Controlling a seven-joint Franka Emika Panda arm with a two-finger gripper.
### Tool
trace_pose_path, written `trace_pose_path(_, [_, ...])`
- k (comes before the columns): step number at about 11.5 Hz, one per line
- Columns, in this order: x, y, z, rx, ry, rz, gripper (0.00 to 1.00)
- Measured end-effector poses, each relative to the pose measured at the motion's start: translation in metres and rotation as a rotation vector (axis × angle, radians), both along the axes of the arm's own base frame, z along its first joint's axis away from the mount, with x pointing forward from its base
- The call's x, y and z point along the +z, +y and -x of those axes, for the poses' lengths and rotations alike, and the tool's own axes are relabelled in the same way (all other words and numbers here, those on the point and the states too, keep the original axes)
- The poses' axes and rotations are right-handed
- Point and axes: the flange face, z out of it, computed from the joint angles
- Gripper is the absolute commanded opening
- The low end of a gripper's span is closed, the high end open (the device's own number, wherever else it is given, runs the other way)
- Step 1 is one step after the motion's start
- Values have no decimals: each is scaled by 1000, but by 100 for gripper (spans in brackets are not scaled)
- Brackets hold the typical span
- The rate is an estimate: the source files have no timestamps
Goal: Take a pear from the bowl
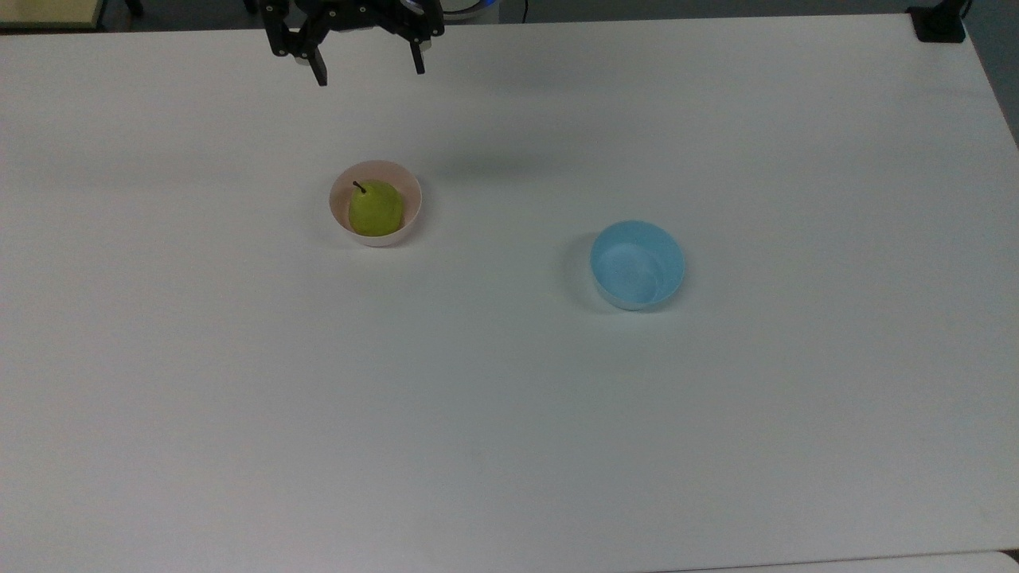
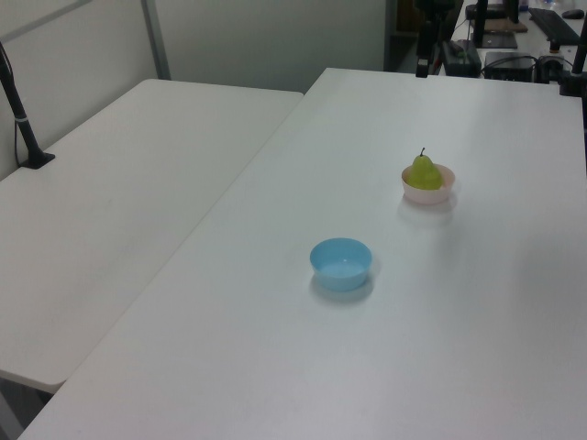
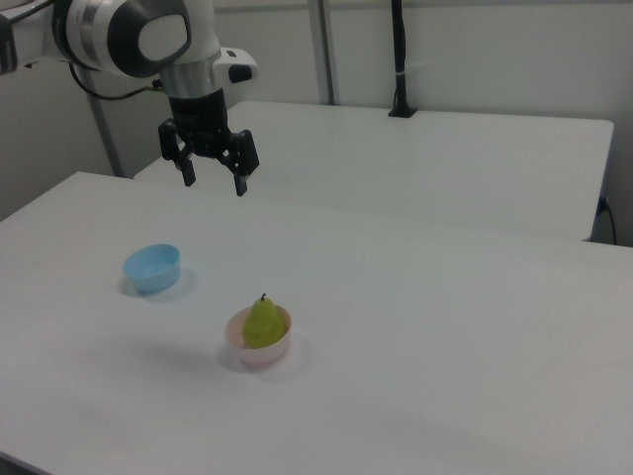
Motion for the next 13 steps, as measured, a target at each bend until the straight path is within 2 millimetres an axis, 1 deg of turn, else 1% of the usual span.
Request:
trace_pose_path(9, [0,0,0,15,-1,1,100])
trace_pose_path(11, [-3,-2,0,138,-4,15,100])
trace_pose_path(13, [-7,-9,1,210,6,53,100])
